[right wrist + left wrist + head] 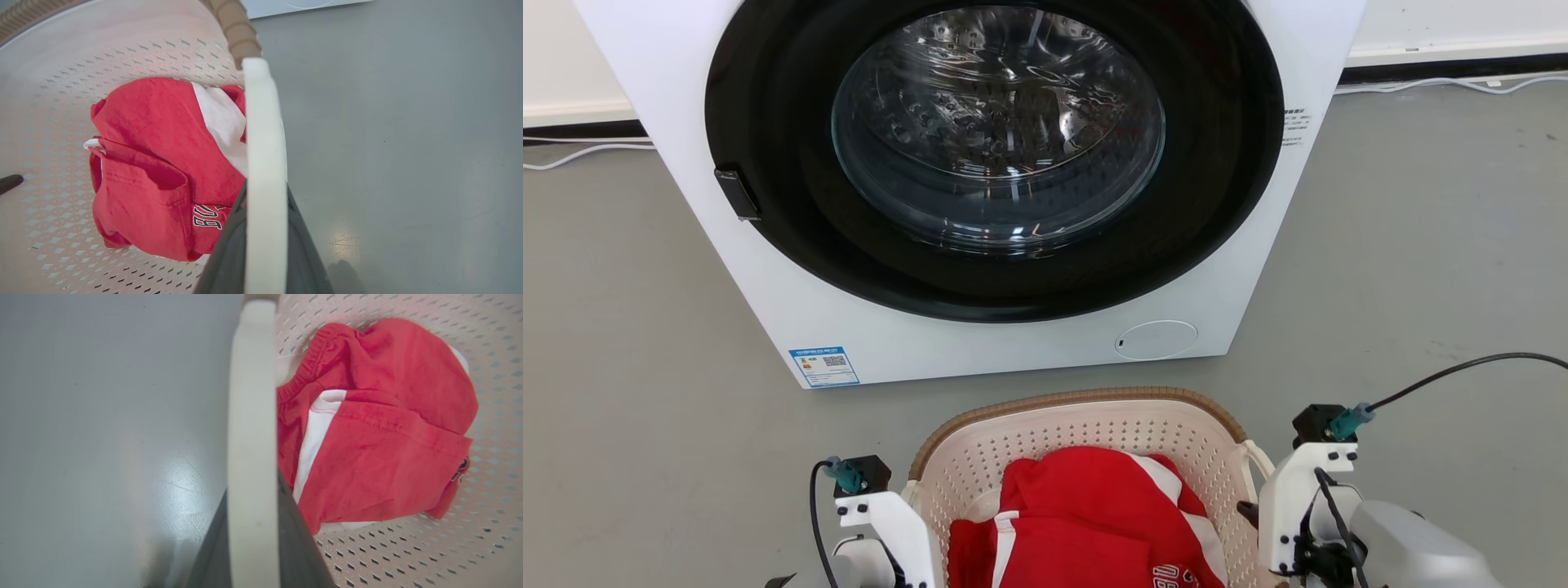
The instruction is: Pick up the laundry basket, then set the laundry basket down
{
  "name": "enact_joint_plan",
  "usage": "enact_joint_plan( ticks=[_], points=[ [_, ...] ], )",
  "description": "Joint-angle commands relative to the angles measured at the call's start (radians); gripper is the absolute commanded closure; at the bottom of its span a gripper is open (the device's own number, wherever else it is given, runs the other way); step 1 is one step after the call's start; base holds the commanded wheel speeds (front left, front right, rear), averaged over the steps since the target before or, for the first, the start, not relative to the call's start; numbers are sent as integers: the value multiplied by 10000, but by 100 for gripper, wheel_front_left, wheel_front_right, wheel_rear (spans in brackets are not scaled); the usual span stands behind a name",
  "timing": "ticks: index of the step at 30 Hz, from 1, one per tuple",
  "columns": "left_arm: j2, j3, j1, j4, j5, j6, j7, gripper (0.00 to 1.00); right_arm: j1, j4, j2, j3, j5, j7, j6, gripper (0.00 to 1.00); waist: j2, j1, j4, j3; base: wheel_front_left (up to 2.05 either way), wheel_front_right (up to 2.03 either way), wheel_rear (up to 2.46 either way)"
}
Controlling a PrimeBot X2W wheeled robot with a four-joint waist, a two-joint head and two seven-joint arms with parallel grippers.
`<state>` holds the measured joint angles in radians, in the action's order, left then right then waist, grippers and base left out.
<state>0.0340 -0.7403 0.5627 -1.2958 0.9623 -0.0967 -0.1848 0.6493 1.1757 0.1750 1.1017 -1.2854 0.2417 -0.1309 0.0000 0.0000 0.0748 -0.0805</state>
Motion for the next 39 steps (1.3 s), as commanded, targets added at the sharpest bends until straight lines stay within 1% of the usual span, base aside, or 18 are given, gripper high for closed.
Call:
enact_joint_plan(
  ticks=[1, 21, 34, 39],
  points=[
    [308, 192, 50, 51, 105, 22, 26, 100, -109, 0, 189, 51, -86, -170, 2, 100, 0, 0, 6, 15, 0, 0, 0],
    [338, 226, -11, 50, 279, 31, 103, 100, -94, -149, 264, 453, -293, -475, 2, 100, 0, 0, -1, -35, 0, 0, 0],
    [345, 177, 200, 50, 291, 97, 230, 100, 126, -225, 313, 649, -498, -720, 2, 100, 0, 0, 16, -323, 0, 0, 0],
    [341, 136, 420, 50, 230, 159, 504, 100, 298, -298, 387, 710, -527, -935, 2, 100, 0, 0, -14, -745, 0, 0, 0]
  ],
)
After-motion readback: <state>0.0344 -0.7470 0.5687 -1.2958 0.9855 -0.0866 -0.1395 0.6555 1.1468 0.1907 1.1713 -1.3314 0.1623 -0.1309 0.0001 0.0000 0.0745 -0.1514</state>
